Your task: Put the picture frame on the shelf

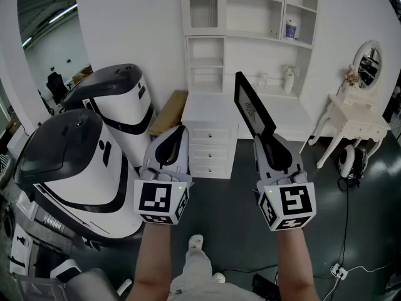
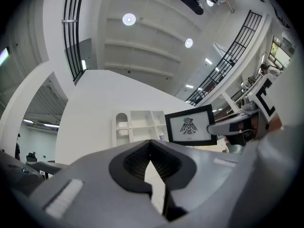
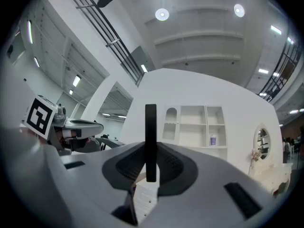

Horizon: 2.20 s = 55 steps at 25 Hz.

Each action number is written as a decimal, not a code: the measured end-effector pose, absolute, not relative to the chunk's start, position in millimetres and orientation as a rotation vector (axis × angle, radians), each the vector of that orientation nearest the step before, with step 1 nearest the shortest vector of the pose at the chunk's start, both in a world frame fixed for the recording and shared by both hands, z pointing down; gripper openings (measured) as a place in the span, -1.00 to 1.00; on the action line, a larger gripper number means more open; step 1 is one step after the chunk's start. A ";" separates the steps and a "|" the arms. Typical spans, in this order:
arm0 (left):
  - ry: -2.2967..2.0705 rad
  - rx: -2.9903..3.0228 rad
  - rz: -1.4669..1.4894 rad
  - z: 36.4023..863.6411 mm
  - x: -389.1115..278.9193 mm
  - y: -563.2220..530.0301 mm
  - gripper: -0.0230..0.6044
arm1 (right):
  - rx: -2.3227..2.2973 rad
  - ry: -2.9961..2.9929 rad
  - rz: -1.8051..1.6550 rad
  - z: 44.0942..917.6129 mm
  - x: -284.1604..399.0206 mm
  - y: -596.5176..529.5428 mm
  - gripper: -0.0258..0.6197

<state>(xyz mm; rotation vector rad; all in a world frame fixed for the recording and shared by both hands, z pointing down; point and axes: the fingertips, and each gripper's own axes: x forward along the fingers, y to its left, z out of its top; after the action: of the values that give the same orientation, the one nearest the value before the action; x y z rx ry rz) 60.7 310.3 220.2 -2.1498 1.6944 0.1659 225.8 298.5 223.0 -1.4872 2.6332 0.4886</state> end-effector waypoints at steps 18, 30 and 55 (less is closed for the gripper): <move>1.755 -2.131 0.243 214.8 -15.4 162.5 -0.90 | -1.479 2.672 0.551 218.8 161.9 151.9 -0.68; 1.697 -2.180 0.274 211.6 -85.8 29.7 -0.90 | -1.550 2.639 0.535 216.2 89.3 26.7 -0.69; 1.659 -2.170 0.250 214.0 -116.0 -94.4 -0.90 | -1.615 2.588 0.466 228.0 69.6 -105.8 -0.68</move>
<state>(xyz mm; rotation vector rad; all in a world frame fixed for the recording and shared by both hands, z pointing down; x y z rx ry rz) -116.0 -94.4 214.0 -2.1700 1.6587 0.2499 69.6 -105.8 228.0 -1.6147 2.5879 0.4659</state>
